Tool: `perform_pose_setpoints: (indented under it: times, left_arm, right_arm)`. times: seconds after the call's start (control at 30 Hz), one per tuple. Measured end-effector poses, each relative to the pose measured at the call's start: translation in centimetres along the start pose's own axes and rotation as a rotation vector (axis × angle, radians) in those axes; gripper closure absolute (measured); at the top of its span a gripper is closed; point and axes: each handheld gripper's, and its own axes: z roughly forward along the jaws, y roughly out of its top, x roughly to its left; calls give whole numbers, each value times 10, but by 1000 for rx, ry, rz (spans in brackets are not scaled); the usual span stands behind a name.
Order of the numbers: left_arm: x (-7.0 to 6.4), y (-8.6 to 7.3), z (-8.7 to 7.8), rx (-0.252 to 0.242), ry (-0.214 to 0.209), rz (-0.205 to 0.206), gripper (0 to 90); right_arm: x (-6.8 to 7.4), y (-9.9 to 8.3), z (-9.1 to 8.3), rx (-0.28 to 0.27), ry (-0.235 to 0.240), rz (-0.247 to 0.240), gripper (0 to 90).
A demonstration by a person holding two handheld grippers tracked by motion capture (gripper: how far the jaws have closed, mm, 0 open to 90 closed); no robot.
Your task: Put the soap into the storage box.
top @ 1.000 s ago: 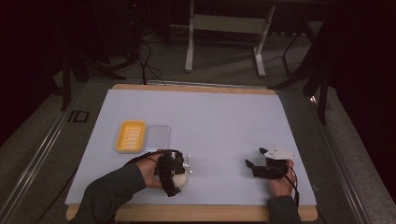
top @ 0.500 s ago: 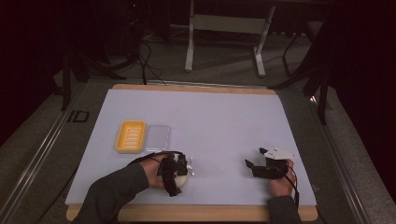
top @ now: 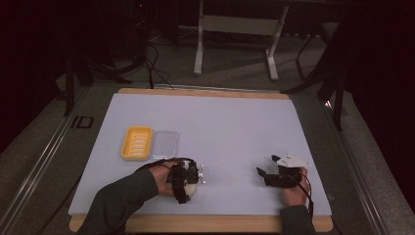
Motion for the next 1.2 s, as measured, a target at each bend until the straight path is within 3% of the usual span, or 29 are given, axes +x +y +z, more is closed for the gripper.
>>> perform_pose_setpoints:
  times: [0.77, 1.2]
  left_arm:
    - [4, -2, -8, 37, 6, 12, 255]
    - [8, -14, -17, 32, 19, -19, 256]
  right_arm:
    - [0, 0, 0, 1, 0, -1, 203]
    - [0, 0, 0, -1, 1, -2, 203]
